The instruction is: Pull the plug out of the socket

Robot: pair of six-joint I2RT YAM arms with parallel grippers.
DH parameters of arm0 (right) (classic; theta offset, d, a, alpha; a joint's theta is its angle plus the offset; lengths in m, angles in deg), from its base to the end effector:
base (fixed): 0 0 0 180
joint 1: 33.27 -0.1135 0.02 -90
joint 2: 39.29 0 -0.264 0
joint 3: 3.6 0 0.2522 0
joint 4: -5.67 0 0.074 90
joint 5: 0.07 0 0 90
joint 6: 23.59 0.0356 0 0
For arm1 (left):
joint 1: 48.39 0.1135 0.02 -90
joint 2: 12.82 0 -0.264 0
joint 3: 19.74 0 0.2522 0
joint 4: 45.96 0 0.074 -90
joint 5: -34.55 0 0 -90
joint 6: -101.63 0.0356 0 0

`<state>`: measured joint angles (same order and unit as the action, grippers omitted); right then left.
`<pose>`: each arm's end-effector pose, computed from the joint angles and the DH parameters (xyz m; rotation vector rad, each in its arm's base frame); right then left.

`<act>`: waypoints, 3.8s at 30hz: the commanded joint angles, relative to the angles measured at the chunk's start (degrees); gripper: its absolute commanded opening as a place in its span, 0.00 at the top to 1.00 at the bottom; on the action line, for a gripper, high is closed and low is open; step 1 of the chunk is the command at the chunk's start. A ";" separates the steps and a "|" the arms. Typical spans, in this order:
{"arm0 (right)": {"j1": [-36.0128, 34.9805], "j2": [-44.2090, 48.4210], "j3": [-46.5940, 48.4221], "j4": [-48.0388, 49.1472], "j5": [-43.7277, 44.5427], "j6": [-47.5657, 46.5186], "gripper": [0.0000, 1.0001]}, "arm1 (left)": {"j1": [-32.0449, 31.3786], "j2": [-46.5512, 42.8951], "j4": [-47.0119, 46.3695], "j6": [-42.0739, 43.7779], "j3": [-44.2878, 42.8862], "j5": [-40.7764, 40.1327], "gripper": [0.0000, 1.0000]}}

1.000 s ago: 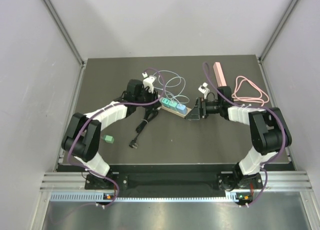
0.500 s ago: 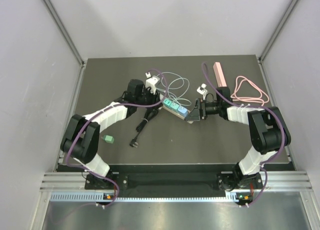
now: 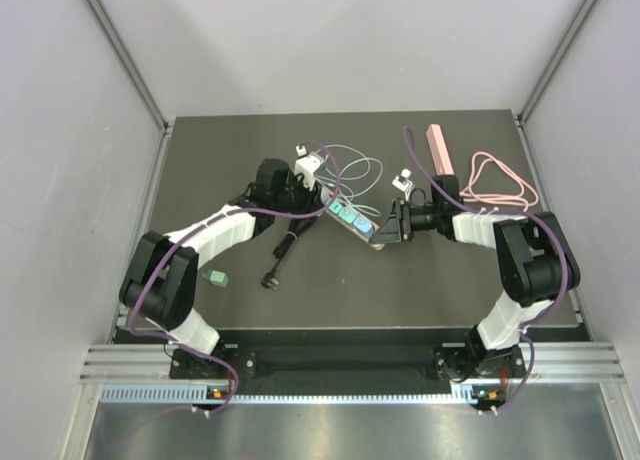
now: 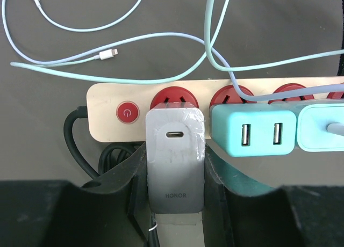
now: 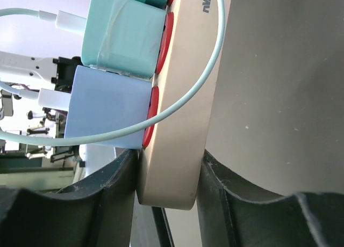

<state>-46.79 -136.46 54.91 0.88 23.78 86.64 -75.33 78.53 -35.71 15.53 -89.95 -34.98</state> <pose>0.2977 0.1051 0.1571 -0.4833 2.2176 1.6350 0.3091 -0.1711 0.2306 0.7746 1.9963 -0.6157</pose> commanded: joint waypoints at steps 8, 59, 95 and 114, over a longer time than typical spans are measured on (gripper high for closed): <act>-0.63 1.53 2.89 0.53 5.05 -4.31 1.00 | -4.87 -4.78 -11.96 -3.54 -4.20 3.63 1.00; 7.54 5.32 -1.69 4.12 12.45 -2.83 1.00 | -7.60 -11.89 -1.04 -8.22 -1.06 -5.87 1.00; 8.77 4.00 -2.13 6.41 10.51 -0.36 1.00 | -8.13 -12.33 -16.17 -14.19 8.45 -13.44 1.00; 9.21 3.12 -1.95 6.85 9.20 -0.45 1.00 | 4.76 -13.57 -6.70 -24.27 6.79 -16.78 1.00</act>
<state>-38.40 -133.22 52.49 2.35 33.09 86.99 -76.03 67.88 -41.98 -2.61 -81.05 -52.25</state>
